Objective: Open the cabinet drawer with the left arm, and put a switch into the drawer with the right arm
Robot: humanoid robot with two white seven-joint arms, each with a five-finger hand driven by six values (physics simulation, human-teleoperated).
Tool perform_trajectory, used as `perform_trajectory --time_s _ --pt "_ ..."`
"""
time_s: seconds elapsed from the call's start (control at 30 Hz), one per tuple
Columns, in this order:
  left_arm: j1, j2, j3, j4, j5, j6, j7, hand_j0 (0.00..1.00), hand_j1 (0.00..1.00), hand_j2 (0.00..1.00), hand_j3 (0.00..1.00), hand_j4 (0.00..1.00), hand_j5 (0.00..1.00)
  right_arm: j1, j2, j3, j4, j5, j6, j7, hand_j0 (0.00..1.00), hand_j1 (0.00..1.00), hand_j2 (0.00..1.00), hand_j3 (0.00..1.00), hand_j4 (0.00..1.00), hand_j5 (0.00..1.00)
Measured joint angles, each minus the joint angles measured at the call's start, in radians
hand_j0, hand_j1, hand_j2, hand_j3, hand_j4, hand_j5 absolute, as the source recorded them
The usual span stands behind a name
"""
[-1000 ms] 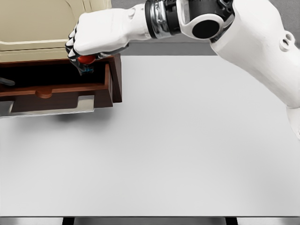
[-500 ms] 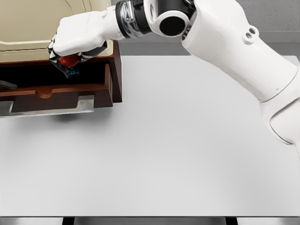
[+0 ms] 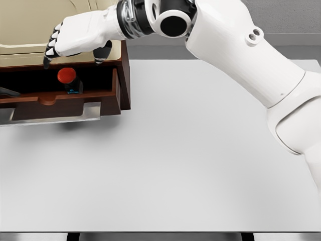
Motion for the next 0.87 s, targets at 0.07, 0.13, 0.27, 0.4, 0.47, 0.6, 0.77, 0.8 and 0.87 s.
perform_trajectory --time_s 0.07,0.13,0.27,0.4,0.47,0.6,0.77,0.8,0.87 --pt "-0.002 0.0 0.0 0.0 0.0 0.0 0.0 1.0 1.0 1.0 1.0 1.0 1.0 0.0 0.0 -0.001 -0.002 0.0 0.0 0.0 1.0 1.0 1.0 1.0 1.0 1.0" --pt "0.0 0.0 0.0 0.0 0.0 0.0 0.0 1.0 1.0 1.0 1.0 1.0 1.0 0.006 -0.003 -0.003 -0.015 -0.002 0.0 0.0 1.0 1.0 1.0 1.0 1.0 1.0" --pt "-0.003 -0.009 0.001 -0.002 0.0 0.0 0.0 1.0 1.0 1.0 1.0 1.0 1.0 0.083 -0.204 -0.027 -0.346 -0.064 -0.001 0.0 1.0 1.0 1.0 1.0 1.0 1.0" --pt "-0.047 -0.056 0.008 -0.054 0.0 -0.001 0.0 1.0 1.0 1.0 1.0 1.0 1.0 0.359 -0.578 -0.188 -0.587 -0.148 -0.002 0.0 1.0 1.0 1.0 1.0 1.0 1.0" --pt "-0.074 -0.085 0.02 -0.072 0.001 -0.001 0.0 1.0 1.0 1.0 1.0 1.0 1.0 0.484 -0.733 -0.271 -0.637 -0.167 0.001 0.0 1.0 1.0 1.0 1.0 1.0 1.0" --pt "-0.084 -0.172 0.031 -0.085 0.002 -0.001 0.0 1.0 1.0 1.0 1.0 1.0 1.0 0.612 -0.887 -0.337 -0.673 -0.177 -0.001 0.0 1.0 1.0 1.0 1.0 1.0 1.0" --pt "-0.098 -0.258 0.034 -0.089 0.003 0.0 0.0 1.0 1.0 1.0 1.0 1.0 1.0 0.707 -0.992 -0.356 -0.656 -0.181 -0.001 0.0 1.0 1.0 1.0 1.0 1.0 1.0" --pt "-0.098 -0.265 0.034 -0.089 0.003 0.0 0.0 1.0 1.0 1.0 1.0 1.0 1.0 0.719 -1.003 -0.358 -0.644 -0.182 -0.001 0.0 1.0 1.0 1.0 1.0 1.0 1.0" --pt "-0.098 -0.274 0.035 -0.089 0.002 -0.001 0.0 1.0 1.0 1.0 1.0 1.0 1.0 0.744 -1.017 -0.359 -0.616 -0.181 0.0 0.0 1.0 1.0 1.0 1.0 1.0 1.0"
